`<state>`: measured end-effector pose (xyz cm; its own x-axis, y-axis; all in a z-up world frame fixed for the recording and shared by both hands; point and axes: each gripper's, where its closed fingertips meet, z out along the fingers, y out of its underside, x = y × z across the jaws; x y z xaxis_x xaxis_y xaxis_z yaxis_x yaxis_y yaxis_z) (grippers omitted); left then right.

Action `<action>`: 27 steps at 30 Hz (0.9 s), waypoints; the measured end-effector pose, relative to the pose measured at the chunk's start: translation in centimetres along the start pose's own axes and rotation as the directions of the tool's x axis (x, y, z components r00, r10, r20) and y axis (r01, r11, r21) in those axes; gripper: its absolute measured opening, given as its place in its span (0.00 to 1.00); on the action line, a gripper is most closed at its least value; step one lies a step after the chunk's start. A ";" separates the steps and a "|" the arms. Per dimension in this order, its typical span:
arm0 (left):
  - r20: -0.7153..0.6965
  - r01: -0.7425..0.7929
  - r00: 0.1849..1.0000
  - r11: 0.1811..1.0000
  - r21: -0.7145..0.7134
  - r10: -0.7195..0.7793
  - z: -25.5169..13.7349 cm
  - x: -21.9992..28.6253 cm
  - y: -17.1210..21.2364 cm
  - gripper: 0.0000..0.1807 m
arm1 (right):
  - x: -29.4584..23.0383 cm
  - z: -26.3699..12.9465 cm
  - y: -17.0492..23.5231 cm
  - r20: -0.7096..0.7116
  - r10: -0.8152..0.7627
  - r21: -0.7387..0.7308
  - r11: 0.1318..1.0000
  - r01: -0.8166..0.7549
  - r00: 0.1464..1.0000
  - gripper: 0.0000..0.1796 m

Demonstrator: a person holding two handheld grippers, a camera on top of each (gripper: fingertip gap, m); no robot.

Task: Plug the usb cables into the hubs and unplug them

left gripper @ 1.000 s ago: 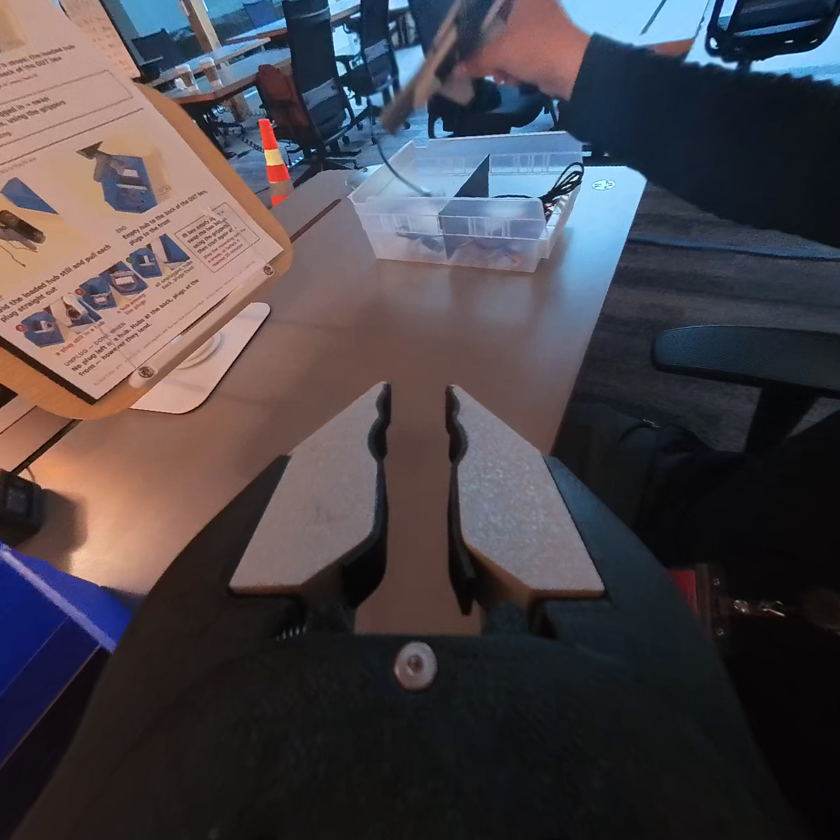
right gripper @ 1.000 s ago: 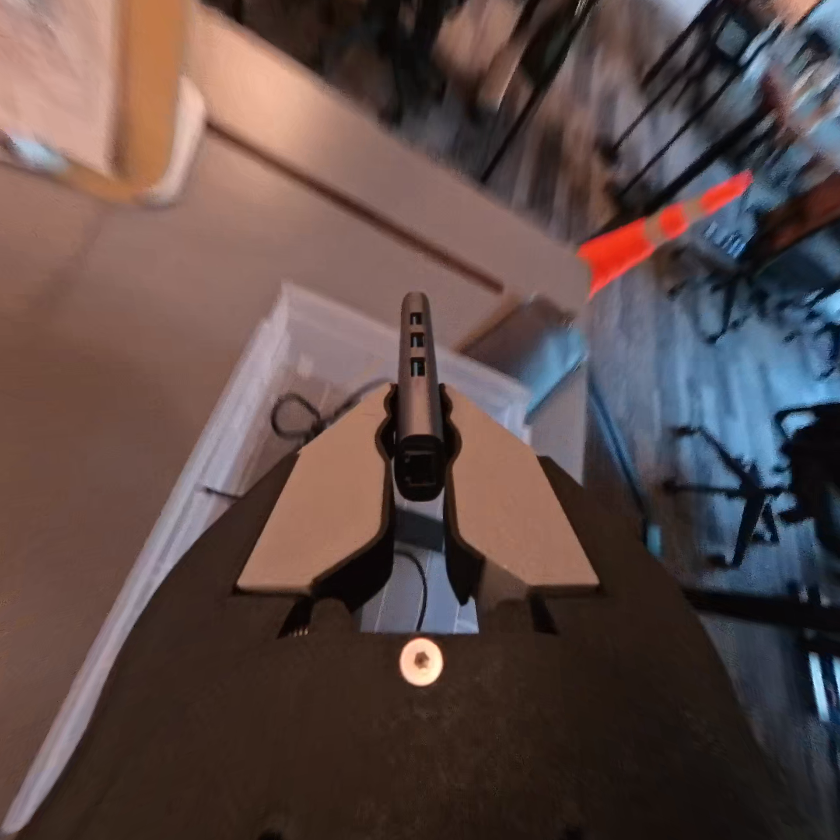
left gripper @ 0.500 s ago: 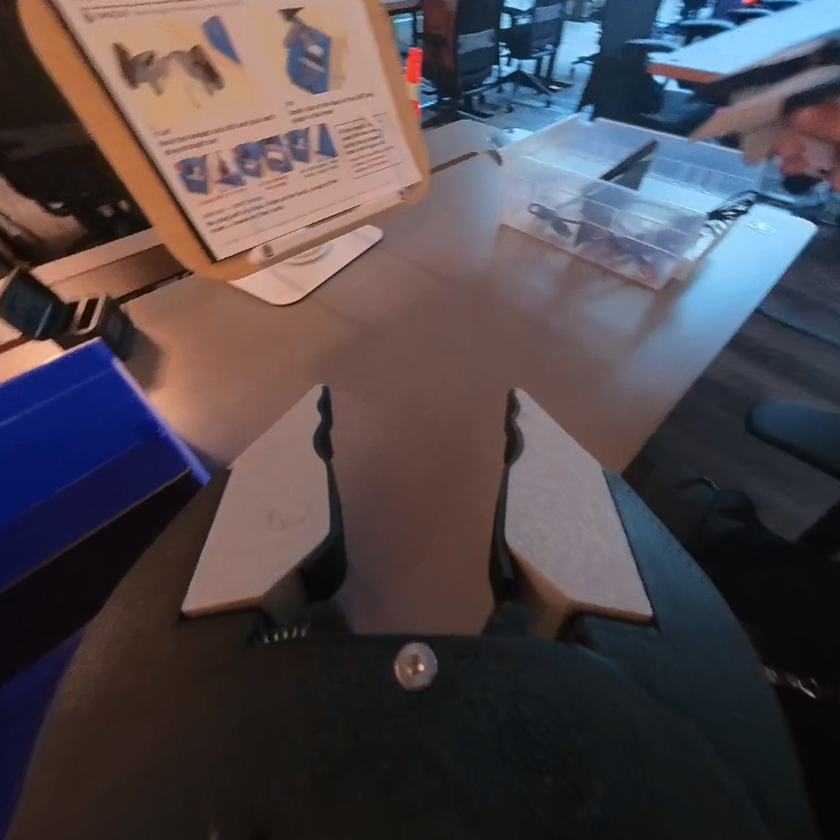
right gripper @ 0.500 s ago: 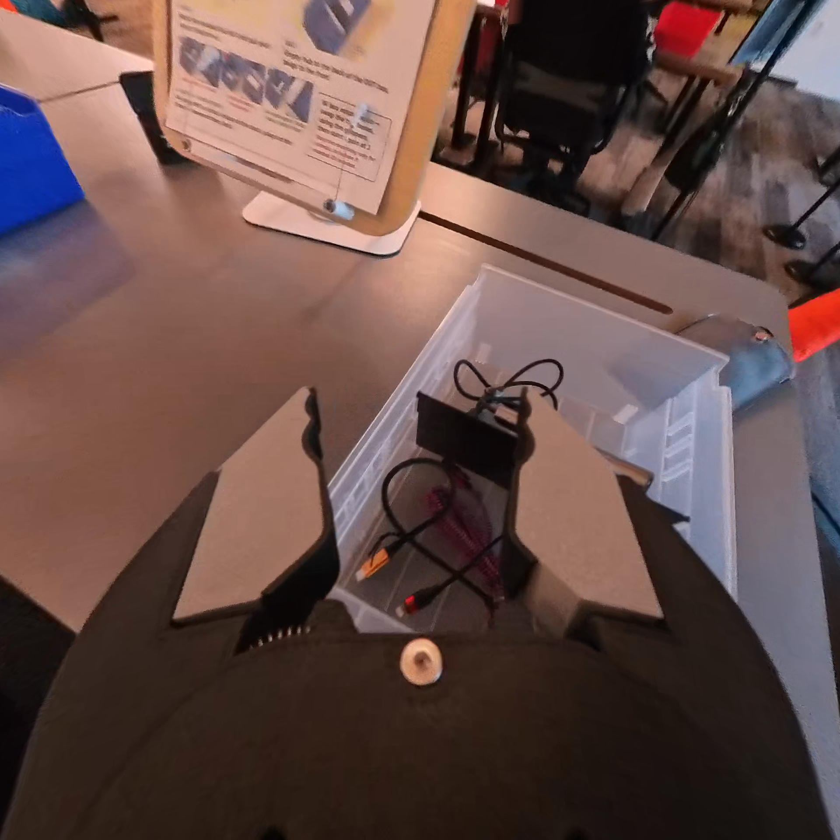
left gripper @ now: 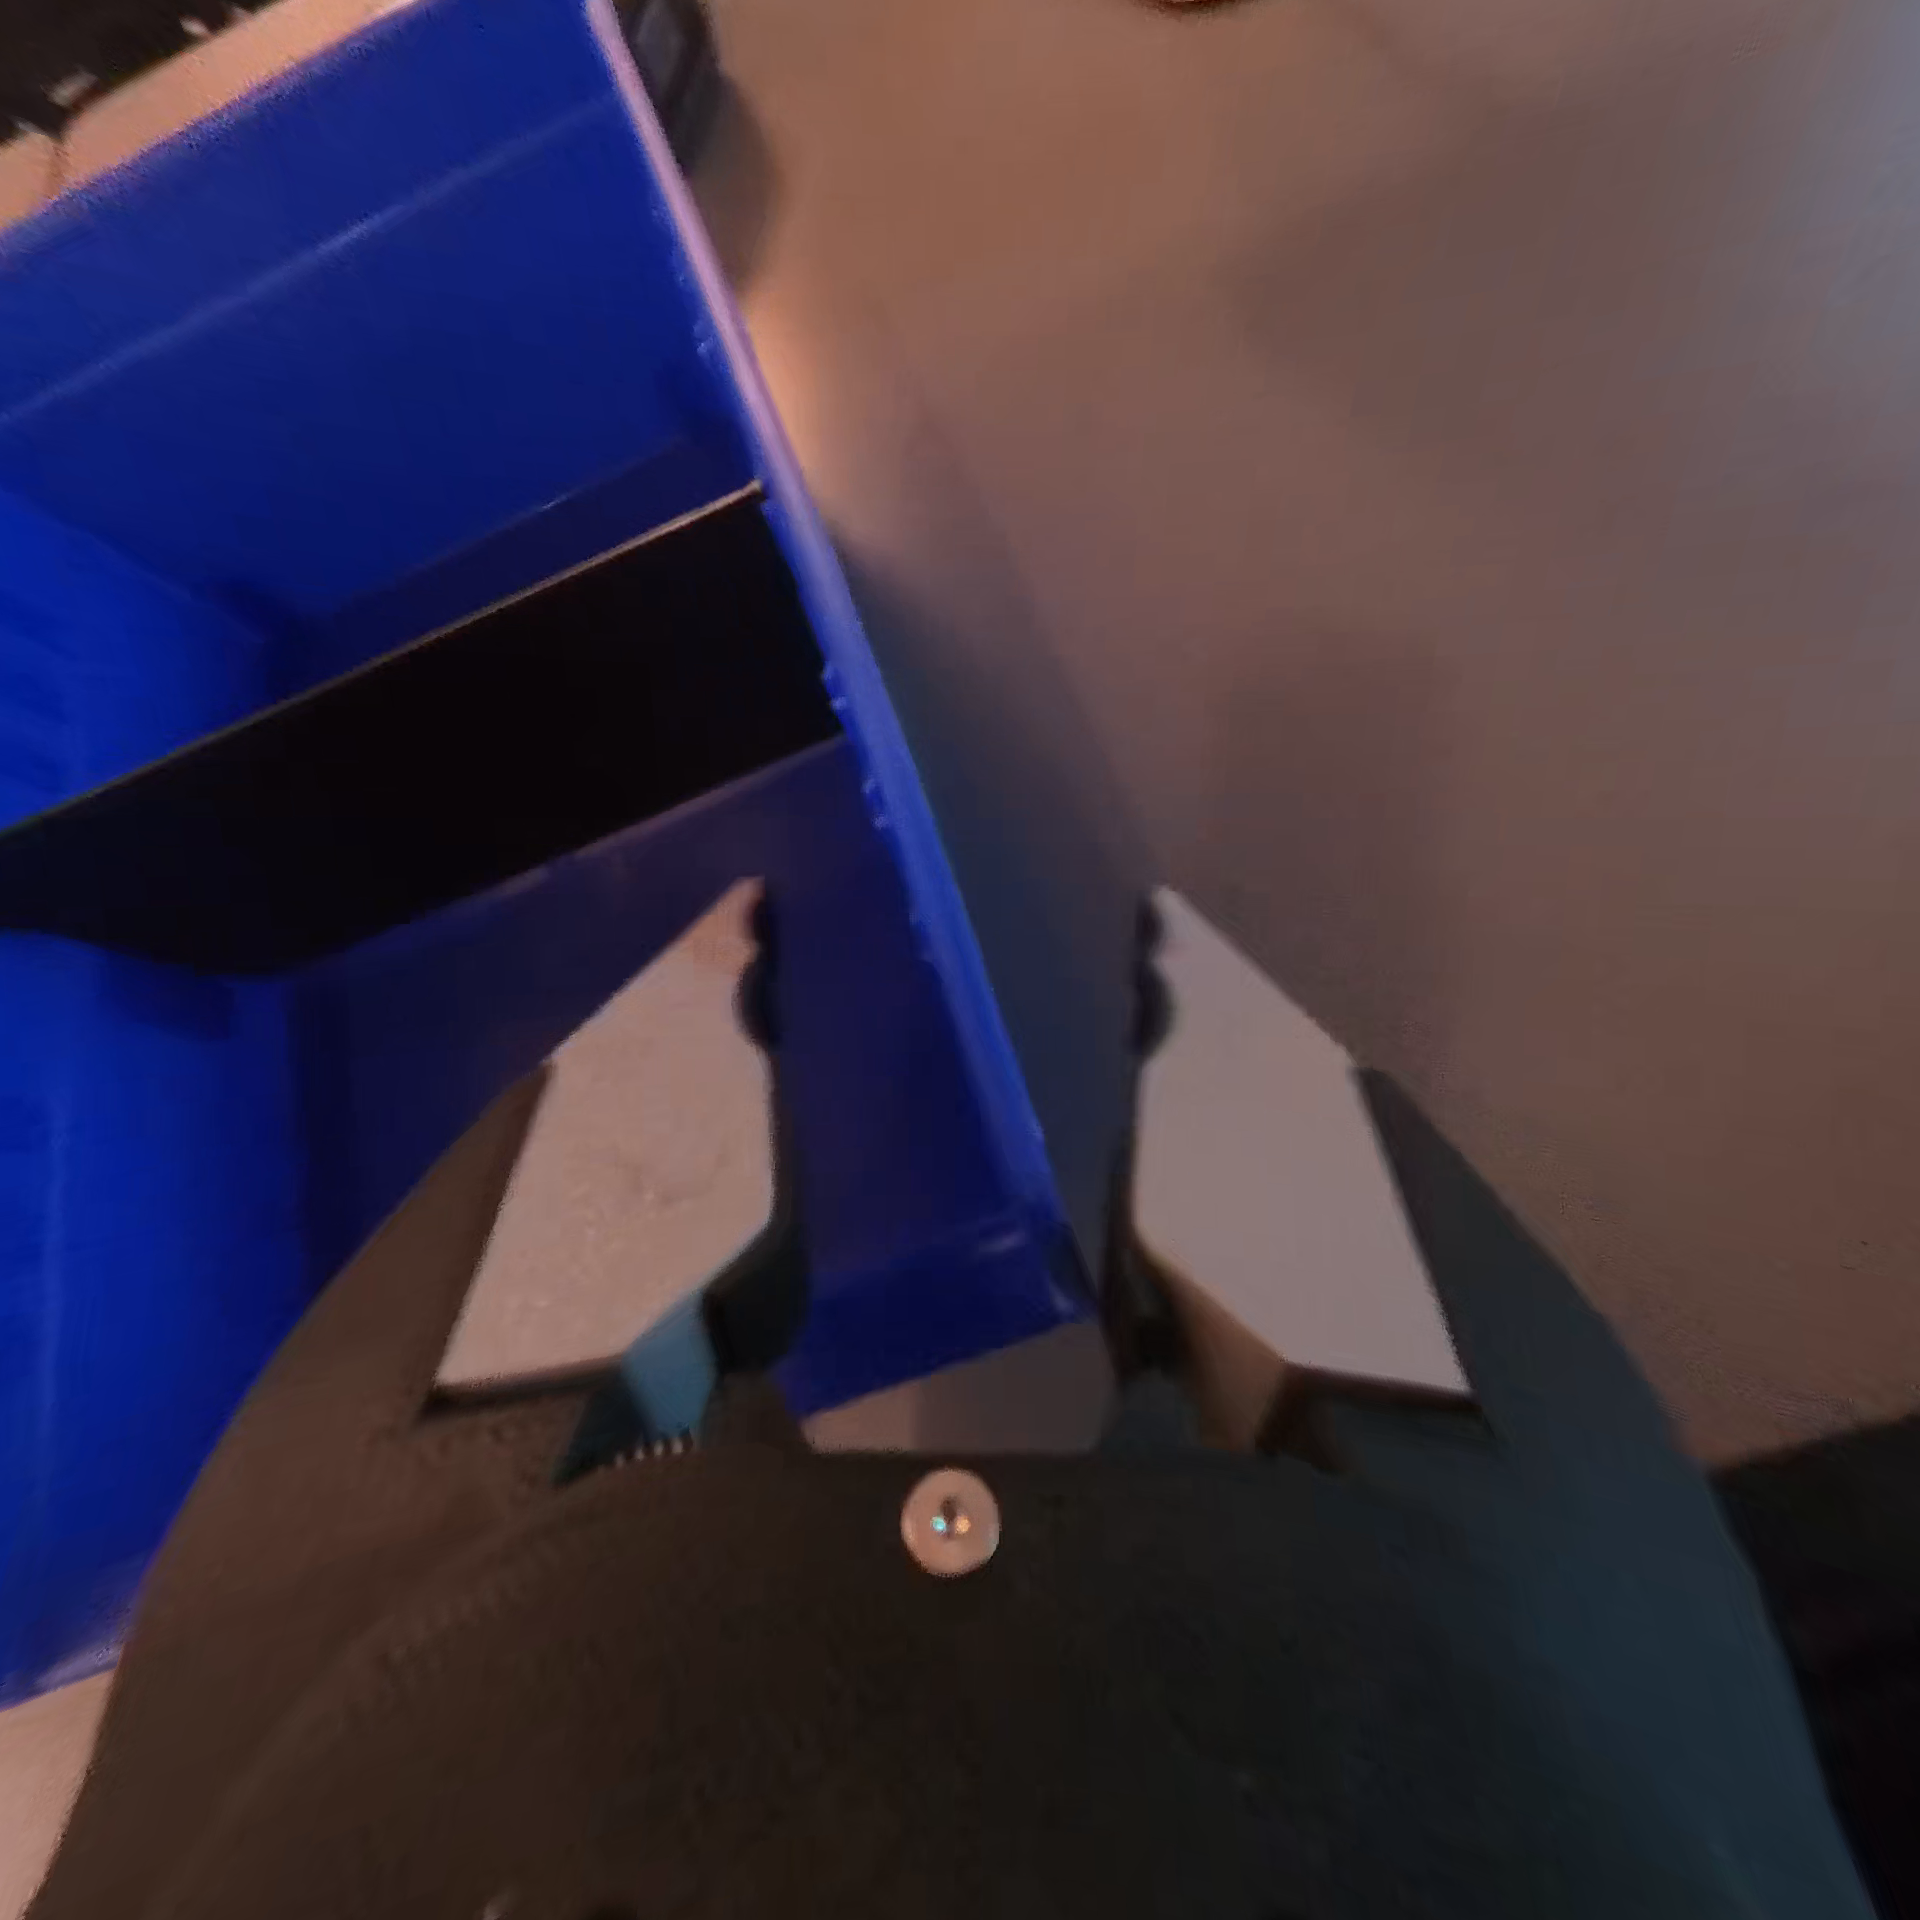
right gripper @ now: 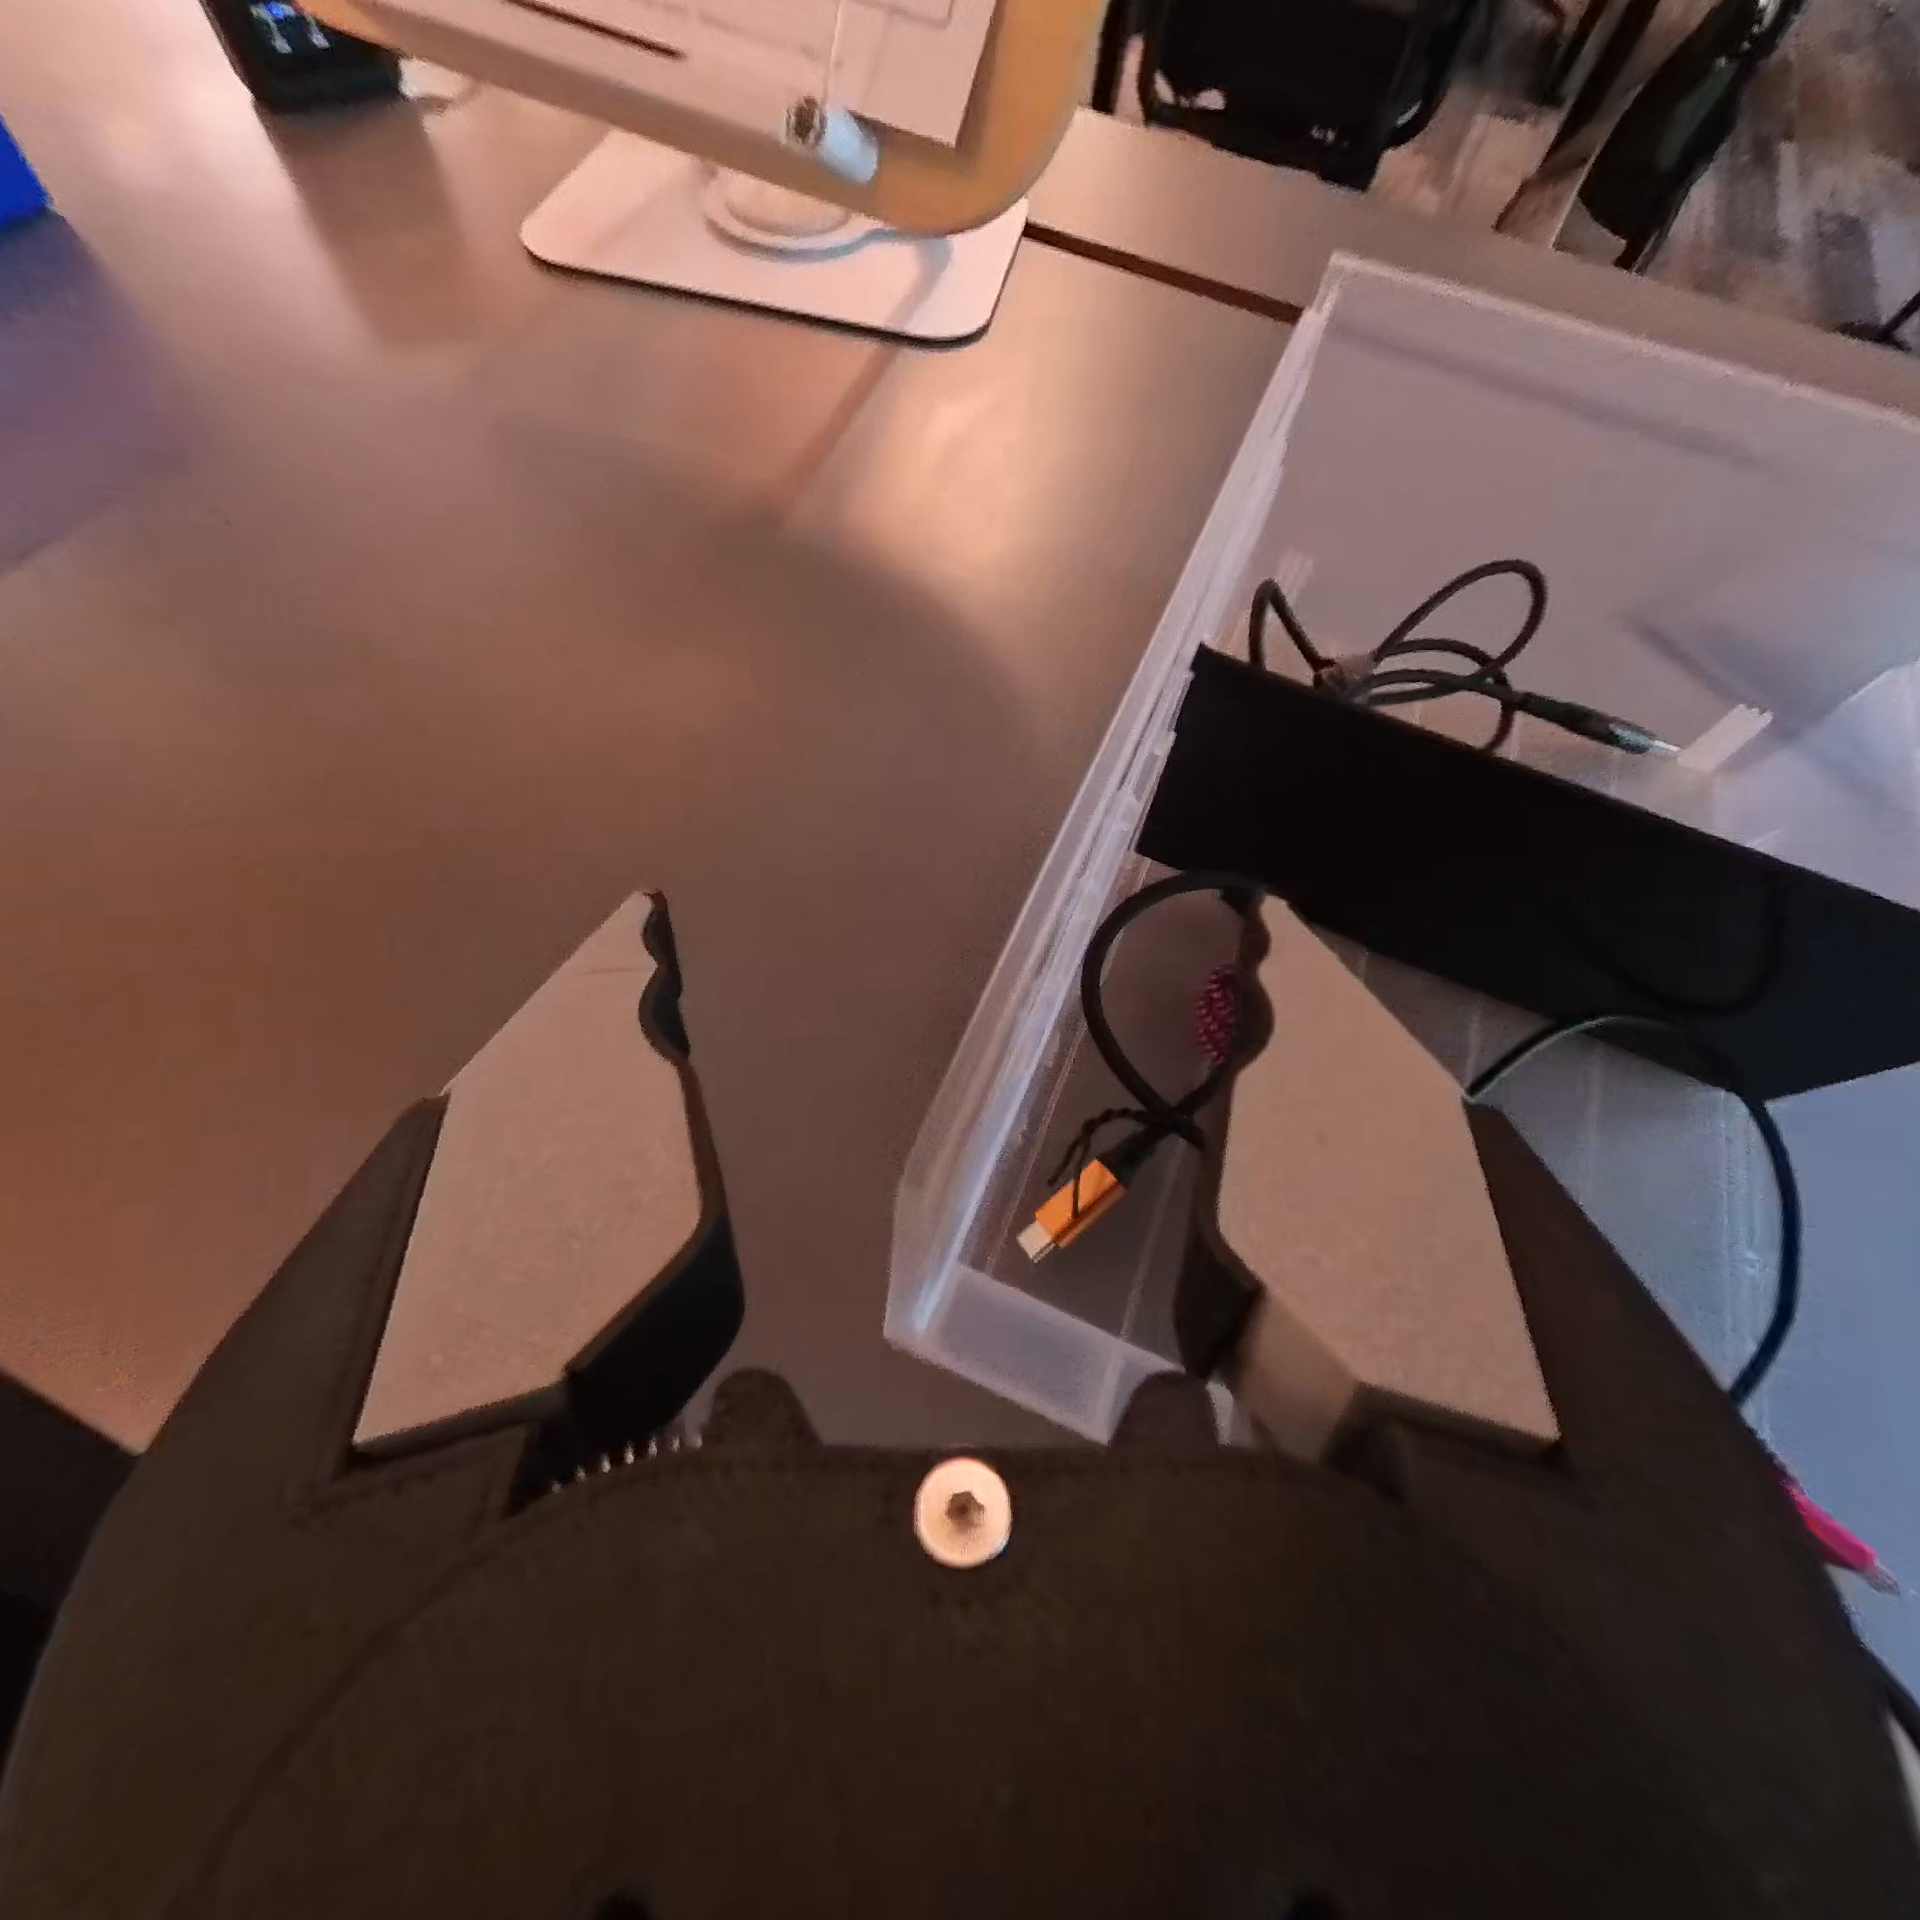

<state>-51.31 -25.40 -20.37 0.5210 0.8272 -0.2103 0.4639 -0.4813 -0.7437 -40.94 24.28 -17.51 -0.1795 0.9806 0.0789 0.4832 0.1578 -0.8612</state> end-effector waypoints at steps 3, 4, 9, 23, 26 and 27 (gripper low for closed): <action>0.013 -0.063 0.998 0.998 0.023 0.062 0.5 -0.3 0.0 0.16 | -0.1 1.3 1.3 0.001 0.003 -0.063 0.998 -0.003 1.000 0.49; 0.059 -0.085 0.995 0.996 -0.002 0.085 0.3 -1.1 0.3 0.12 | -0.1 1.7 1.8 0.008 0.007 -0.091 0.996 -0.007 1.000 0.44; 0.066 -0.119 0.991 0.992 0.033 0.117 -1.1 -2.8 0.3 0.03 | 0.5 2.0 2.5 -0.146 -0.107 -0.142 0.986 0.086 0.984 0.15; 0.123 -0.133 0.987 0.953 0.273 0.103 -9.9 -2.7 -6.1 0.03 | -29.8 9.2 -4.8 0.306 -0.097 -0.032 0.993 0.112 0.947 0.39; 0.143 -0.134 0.985 0.943 0.303 0.093 -11.5 -3.1 -6.6 0.03 | -39.5 11.0 -8.1 0.378 -0.149 0.034 0.989 0.147 0.914 0.46; 0.158 -0.140 0.983 0.941 0.310 0.094 -11.9 -3.4 -6.6 0.03 | -41.9 11.1 -9.7 0.371 -0.161 0.066 0.987 0.146 0.915 0.42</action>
<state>-47.63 -28.49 -7.22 0.4426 0.8137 -0.3769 0.1417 -0.4785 -0.8666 -47.60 -19.66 -18.03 -0.5593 0.8286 0.0244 0.3940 0.2916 -0.8716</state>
